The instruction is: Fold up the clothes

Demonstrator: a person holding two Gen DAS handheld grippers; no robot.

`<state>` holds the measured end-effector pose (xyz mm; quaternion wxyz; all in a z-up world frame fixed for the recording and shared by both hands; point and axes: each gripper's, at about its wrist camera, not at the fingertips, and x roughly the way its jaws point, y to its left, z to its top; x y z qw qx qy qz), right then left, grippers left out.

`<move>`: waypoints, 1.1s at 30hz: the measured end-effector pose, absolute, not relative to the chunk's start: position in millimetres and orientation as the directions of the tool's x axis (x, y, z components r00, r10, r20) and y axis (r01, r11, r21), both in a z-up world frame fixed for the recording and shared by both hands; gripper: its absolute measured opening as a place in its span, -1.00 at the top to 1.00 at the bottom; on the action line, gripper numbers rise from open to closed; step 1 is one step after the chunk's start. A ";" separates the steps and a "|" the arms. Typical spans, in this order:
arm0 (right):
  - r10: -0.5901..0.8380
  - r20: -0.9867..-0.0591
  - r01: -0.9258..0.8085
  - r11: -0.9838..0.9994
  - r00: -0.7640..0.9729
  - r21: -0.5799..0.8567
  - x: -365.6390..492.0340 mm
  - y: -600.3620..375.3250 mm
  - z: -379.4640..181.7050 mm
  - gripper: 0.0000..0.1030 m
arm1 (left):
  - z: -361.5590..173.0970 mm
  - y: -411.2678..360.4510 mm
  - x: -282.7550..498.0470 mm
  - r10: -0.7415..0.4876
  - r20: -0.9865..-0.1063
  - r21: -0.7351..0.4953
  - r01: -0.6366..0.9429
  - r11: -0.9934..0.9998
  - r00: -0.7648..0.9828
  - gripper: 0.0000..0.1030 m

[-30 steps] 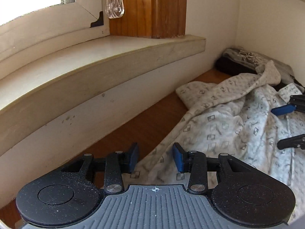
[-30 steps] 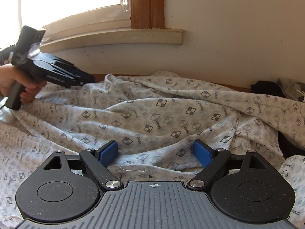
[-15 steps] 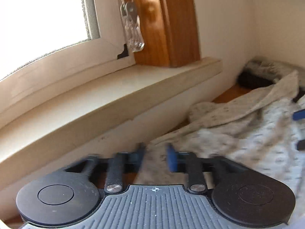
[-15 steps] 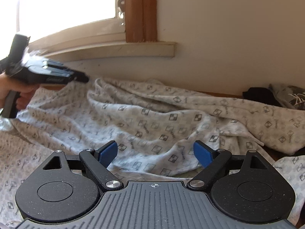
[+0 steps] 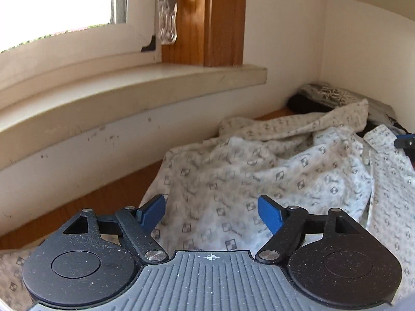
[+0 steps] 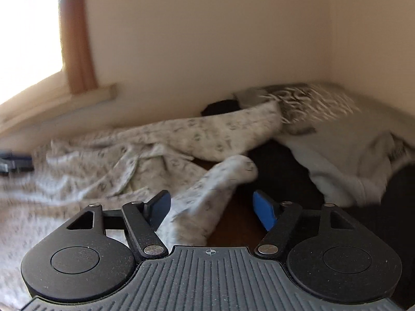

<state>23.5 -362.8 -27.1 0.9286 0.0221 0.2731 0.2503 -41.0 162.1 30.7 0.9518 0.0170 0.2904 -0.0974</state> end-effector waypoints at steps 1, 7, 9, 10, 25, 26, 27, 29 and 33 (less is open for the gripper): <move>0.485 -0.503 -0.444 0.871 0.715 0.209 27.1 -364.5 -29.7 -0.36 | 30.1 163.1 -40.0 -0.173 -0.560 -0.030 0.189 0.981 0.810 -0.60; 0.550 -0.517 -0.456 0.834 0.656 0.310 43.7 -355.6 -38.5 0.81 | 27.3 167.3 -39.3 -0.167 -0.583 -0.043 0.175 0.984 0.795 -0.77; 0.478 -0.520 -0.420 0.877 0.708 0.235 39.1 -355.9 -28.0 0.86 | 27.0 166.4 -38.3 -0.161 -0.587 -0.038 0.172 0.984 0.793 -0.77; 0.460 -0.527 -0.412 0.886 0.715 0.214 38.7 -356.8 -24.7 0.85 | 26.8 166.0 -38.0 -0.159 -0.590 -0.035 0.172 0.984 0.792 -0.78; 0.371 -0.560 -0.584 0.768 0.741 -0.263 93.7 -250.7 10.1 -0.44 | 25.5 165.5 -35.2 -0.146 -0.609 -0.024 0.166 0.986 0.780 -0.80; 0.384 -0.578 -0.616 0.738 0.720 -0.277 98.5 -240.6 9.3 -0.52 | 25.5 165.2 -35.1 -0.146 -0.610 -0.023 0.167 0.986 0.779 -0.82; 0.391 -0.591 -0.644 0.703 0.706 -0.304 100.3 -230.0 8.9 -0.59 | 25.6 164.9 -35.0 -0.146 -0.610 -0.021 0.168 0.985 0.779 -0.87; 0.376 -0.613 -0.672 0.642 0.695 -0.369 102.2 -208.5 5.3 -0.75 | 26.3 164.0 -35.4 -0.150 -0.608 -0.019 0.174 0.985 0.779 -0.93; 0.331 -0.649 -0.683 0.600 0.685 -0.416 115.9 -179.5 -1.4 -0.74 | 26.9 162.3 -36.2 -0.146 -0.607 -0.010 0.177 0.984 0.781 -0.93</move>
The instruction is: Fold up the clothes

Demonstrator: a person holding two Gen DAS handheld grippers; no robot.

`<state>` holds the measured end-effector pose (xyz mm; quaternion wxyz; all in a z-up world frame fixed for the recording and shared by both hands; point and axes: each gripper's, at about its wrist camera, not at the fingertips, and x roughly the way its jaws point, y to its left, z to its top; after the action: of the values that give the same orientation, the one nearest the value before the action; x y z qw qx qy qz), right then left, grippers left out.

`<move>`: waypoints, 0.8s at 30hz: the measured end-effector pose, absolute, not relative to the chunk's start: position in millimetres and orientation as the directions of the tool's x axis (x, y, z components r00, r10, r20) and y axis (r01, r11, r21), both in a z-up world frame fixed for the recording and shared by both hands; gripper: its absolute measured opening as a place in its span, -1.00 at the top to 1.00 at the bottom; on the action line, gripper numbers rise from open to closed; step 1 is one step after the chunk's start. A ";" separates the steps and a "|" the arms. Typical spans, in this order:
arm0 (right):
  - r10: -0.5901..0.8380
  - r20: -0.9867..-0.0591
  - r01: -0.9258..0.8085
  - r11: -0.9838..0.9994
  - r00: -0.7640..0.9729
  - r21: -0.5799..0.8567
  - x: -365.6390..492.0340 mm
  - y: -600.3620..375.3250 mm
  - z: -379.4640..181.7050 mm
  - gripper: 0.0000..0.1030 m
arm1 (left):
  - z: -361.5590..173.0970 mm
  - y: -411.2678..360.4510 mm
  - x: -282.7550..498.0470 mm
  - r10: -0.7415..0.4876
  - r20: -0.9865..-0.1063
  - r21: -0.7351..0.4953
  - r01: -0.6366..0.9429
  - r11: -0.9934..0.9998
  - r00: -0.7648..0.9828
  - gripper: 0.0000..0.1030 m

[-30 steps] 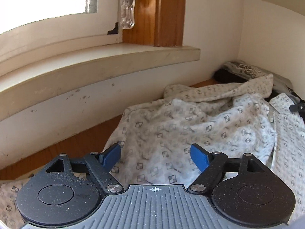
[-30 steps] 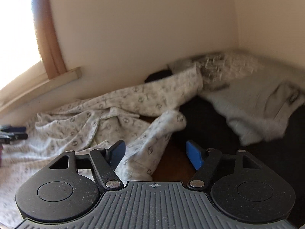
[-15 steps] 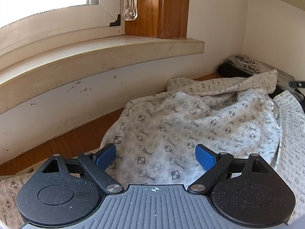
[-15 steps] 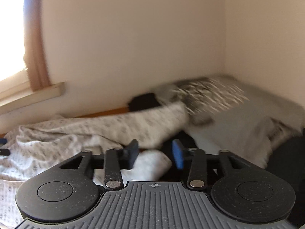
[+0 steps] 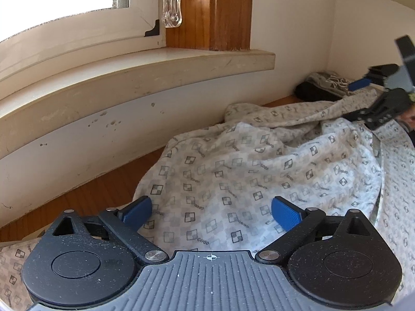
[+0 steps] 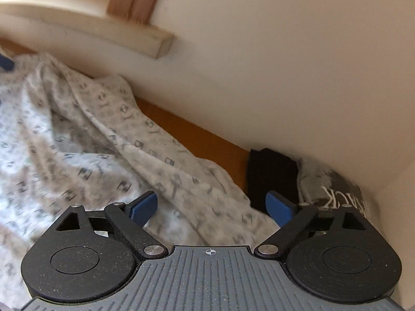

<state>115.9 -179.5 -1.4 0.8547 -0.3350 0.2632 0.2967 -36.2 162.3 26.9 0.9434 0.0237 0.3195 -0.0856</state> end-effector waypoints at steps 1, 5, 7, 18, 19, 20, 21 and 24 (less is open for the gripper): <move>0.328 -0.655 -0.682 0.611 0.681 -0.402 121.4 -177.1 -1.3 -0.69 | 26.9 162.1 -36.1 -0.147 -0.608 -0.010 0.177 0.984 0.781 -0.93; 0.372 -0.680 -0.688 0.674 0.632 -0.271 135.4 -180.3 9.4 0.75 | 27.0 162.5 -35.8 -0.151 -0.608 -0.016 0.179 0.984 0.780 -0.93; 0.389 -0.673 -0.679 0.697 0.629 -0.232 137.9 -179.7 16.6 0.84 | 27.1 162.2 -36.0 -0.154 -0.606 -0.018 0.180 0.984 0.780 -0.93; 0.629 -0.397 -0.715 0.691 0.668 -0.108 82.3 -115.4 126.0 0.88 | 27.4 162.4 -37.5 -0.156 -0.602 -0.022 0.179 0.984 0.783 -0.93; 0.683 -0.373 -0.751 0.658 0.628 -0.060 74.3 -106.9 135.6 0.88 | 27.6 162.6 -37.6 -0.156 -0.601 -0.023 0.177 0.984 0.784 -0.93; 0.727 -0.346 -0.780 0.626 0.594 -0.024 65.3 -96.7 143.9 0.88 | 28.0 162.6 -38.0 -0.155 -0.599 -0.023 0.177 0.984 0.786 -0.93; 0.756 -0.330 -0.800 0.600 0.566 0.002 59.1 -88.1 148.1 0.88 | 28.4 162.5 -38.8 -0.155 -0.595 -0.022 0.176 0.984 0.789 -0.93; 0.792 -0.346 -0.836 0.547 0.503 0.037 48.3 -64.8 147.7 0.78 | 29.7 162.7 -41.0 -0.156 -0.584 -0.022 0.177 0.984 0.797 -0.93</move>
<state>48.3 -64.8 147.7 0.8641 -0.0676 0.1635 0.4712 -41.0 162.7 29.7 0.9477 0.0169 0.3065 -0.0880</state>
